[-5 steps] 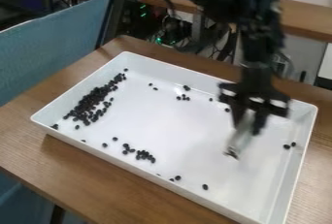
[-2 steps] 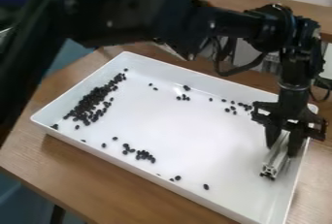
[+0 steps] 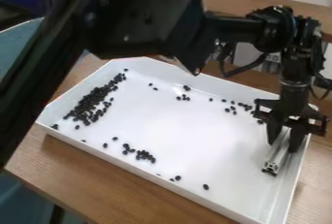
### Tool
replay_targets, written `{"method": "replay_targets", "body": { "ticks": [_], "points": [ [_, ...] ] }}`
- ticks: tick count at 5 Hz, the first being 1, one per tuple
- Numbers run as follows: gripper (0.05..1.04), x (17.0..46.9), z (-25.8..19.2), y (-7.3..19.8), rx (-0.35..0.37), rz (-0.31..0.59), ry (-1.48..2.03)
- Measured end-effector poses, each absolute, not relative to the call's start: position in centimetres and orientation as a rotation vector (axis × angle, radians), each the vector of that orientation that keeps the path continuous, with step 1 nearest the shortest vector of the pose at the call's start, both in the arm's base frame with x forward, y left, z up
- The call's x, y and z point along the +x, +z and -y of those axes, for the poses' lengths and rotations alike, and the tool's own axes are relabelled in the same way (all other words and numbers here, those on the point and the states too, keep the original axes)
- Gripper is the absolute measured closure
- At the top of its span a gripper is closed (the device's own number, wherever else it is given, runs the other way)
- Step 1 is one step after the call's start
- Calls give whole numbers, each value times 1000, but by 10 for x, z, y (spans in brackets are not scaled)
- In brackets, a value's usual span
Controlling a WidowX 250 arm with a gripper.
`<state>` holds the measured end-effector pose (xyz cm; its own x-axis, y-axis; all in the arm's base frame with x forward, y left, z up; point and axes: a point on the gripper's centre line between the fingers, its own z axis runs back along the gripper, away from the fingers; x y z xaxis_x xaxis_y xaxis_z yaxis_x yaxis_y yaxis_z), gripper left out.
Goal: Sweep into pile
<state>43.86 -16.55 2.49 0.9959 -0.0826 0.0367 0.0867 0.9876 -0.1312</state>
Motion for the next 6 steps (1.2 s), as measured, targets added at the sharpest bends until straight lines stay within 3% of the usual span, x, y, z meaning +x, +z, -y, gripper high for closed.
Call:
{"method": "replay_targets", "body": {
  "ticks": [3, 4, 6],
  "points": [
    [704, 461, 80, 20, -113, 10, 80],
    [704, 457, 64, 19, -110, 26, 89],
    [704, 447, -20, 18, -72, 51, 203]
  ]
}}
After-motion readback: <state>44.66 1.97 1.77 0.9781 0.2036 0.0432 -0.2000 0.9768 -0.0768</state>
